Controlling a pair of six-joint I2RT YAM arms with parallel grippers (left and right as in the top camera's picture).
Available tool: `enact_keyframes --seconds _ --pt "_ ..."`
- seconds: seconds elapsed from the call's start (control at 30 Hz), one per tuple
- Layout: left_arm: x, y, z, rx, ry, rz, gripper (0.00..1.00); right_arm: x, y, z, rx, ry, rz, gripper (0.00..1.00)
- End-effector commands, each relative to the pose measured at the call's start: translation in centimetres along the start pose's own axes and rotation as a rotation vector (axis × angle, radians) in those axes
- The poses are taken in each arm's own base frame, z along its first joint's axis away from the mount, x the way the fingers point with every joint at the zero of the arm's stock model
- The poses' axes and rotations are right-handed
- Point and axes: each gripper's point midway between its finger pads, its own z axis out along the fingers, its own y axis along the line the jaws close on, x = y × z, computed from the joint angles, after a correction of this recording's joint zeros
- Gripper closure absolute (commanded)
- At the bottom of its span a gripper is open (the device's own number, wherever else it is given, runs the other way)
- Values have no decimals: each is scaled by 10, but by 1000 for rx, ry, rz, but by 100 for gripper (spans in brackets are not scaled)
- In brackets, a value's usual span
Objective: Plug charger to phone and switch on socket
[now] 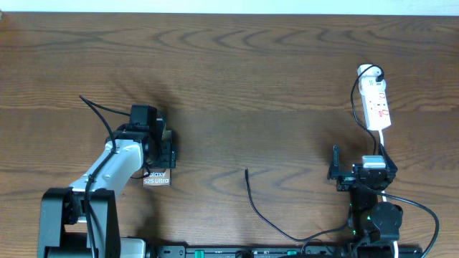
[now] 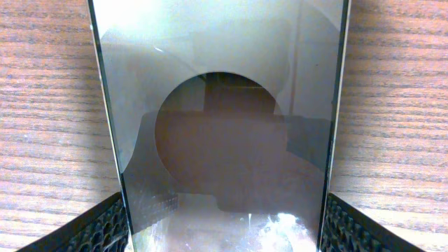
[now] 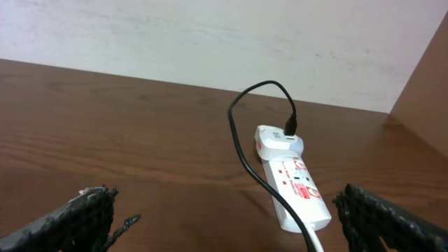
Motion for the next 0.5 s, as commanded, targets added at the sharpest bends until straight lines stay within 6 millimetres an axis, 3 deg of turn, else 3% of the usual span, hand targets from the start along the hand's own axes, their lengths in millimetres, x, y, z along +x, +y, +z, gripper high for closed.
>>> enact_keyframes --seconds 0.0,0.1,0.27,0.47 --pt "40 14 23 -72 140 10 45 2 -2 0 11 7 14 1" --pt "40 14 23 -72 140 10 58 2 -2 0 11 7 14 1" --pt "40 14 23 -72 140 9 92 2 -2 0 11 7 14 1" --pt "36 14 22 -71 131 9 92 2 -2 0 11 7 14 1"
